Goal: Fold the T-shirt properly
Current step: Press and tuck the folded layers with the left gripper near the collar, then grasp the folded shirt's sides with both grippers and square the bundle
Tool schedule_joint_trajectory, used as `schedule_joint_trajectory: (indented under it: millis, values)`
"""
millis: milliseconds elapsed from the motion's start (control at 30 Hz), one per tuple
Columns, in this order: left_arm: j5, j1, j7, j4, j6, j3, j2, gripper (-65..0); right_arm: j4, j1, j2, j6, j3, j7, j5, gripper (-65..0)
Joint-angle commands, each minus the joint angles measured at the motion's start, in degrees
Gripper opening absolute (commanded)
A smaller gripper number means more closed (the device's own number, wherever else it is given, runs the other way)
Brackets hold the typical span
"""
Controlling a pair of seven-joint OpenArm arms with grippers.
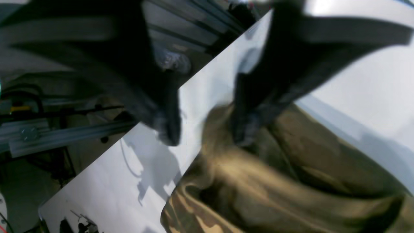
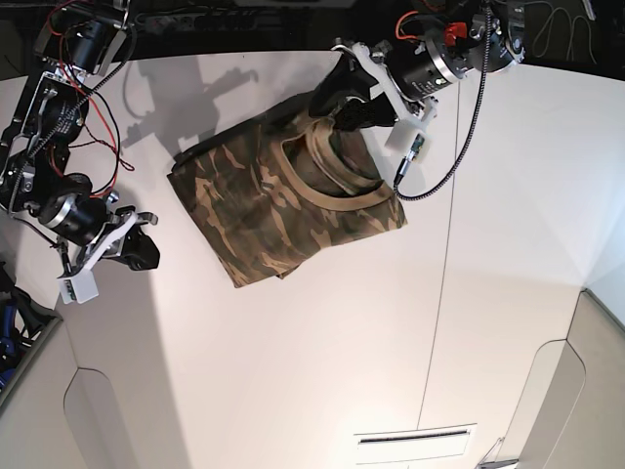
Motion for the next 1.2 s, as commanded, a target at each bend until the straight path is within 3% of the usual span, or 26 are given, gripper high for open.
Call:
schedule_joint_trajectory:
  millis: [0, 233, 600, 700, 800, 900, 1033, 1167]
  values:
    - [-1.36, 0.07, -0.79, 1.14, -0.61, 0.04, -0.02, -34.3, 0.96, 1.09, 0.33, 0.22, 0.04, 1.29, 1.29, -65.0]
    - [-3.52, 0.02, -0.87, 1.14, -0.63, 0.04, 0.00, -34.3, 0.96, 1.09, 0.33, 0.22, 0.04, 1.27, 1.38, -65.0]
    - [-3.72, -0.33, -4.09, 1.14, -0.68, 0.04, 0.00, -34.6, 0.96, 1.09, -1.36, 0.70, -0.13, 0.04, 9.57, -65.0]
    - [-3.74, -1.11, -3.91, 1.14, -0.74, 0.04, 0.00, -41.4, 0.96, 1.09, -3.04, 0.83, -1.27, -0.28, 10.14, -65.0]
    - [-4.92, -1.20, -3.76, 1.16, -4.59, 0.04, 0.00, -51.3, 0.96, 1.09, -4.55, 0.87, -4.22, -0.20, 10.10, -65.0]
    - [-8.20, -1.20, -2.05, 1.14, -4.84, 0.42, 0.00, -59.4, 0.96, 1.09, -5.25, 1.51, -8.44, 0.50, 9.92, -65.0]
    - [-7.85, -1.22, -2.14, 1.14, -4.84, 2.97, 0.02, -60.5, 0.94, 1.11, -5.55, 1.88, -14.75, 4.26, 4.87, -65.0]
    - [-2.19, -1.27, -3.87, 0.33, -4.84, 7.50, 0.02, -60.5, 0.76, 1.42, -5.57, 1.84, -20.33, 6.88, -0.09, -65.0]
